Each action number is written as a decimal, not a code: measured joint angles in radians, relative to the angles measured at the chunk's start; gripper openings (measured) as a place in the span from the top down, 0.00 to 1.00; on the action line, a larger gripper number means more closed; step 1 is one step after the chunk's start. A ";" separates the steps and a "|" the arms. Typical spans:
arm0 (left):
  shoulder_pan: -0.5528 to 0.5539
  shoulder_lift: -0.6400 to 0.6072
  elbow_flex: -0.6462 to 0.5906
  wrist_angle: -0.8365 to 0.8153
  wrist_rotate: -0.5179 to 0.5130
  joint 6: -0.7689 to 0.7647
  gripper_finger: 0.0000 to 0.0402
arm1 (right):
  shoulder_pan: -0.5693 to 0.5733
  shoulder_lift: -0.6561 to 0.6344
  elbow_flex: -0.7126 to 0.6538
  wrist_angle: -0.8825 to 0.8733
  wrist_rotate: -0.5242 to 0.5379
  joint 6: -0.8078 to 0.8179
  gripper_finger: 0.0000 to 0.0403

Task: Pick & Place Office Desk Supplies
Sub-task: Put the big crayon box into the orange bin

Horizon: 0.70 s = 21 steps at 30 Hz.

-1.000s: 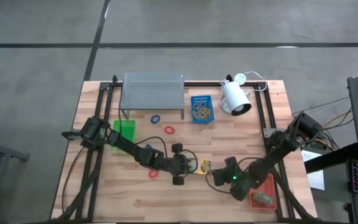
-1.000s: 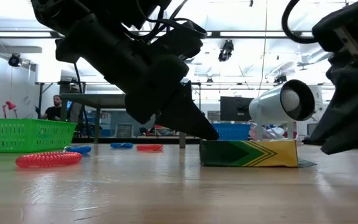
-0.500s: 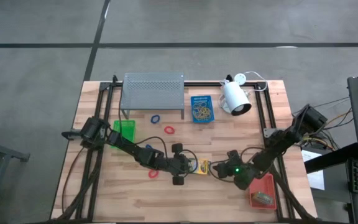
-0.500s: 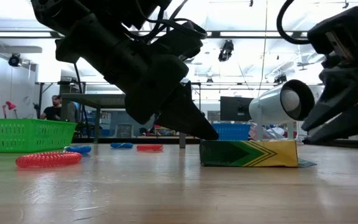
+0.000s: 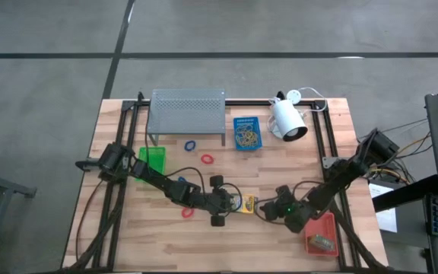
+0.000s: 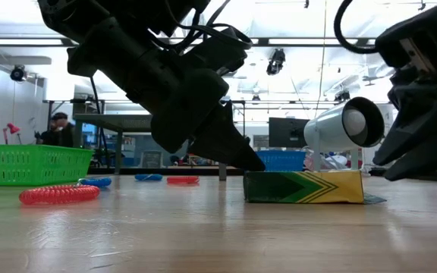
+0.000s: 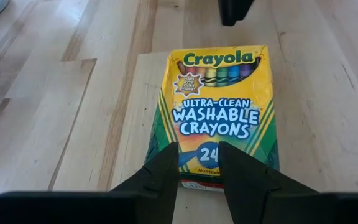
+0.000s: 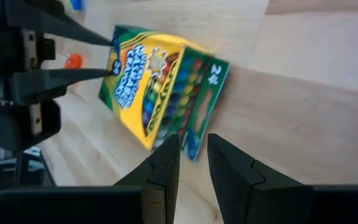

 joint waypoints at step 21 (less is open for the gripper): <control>0.001 0.000 0.000 -0.001 0.000 0.000 0.71 | 0.000 0.008 0.004 -0.003 0.004 -0.006 0.80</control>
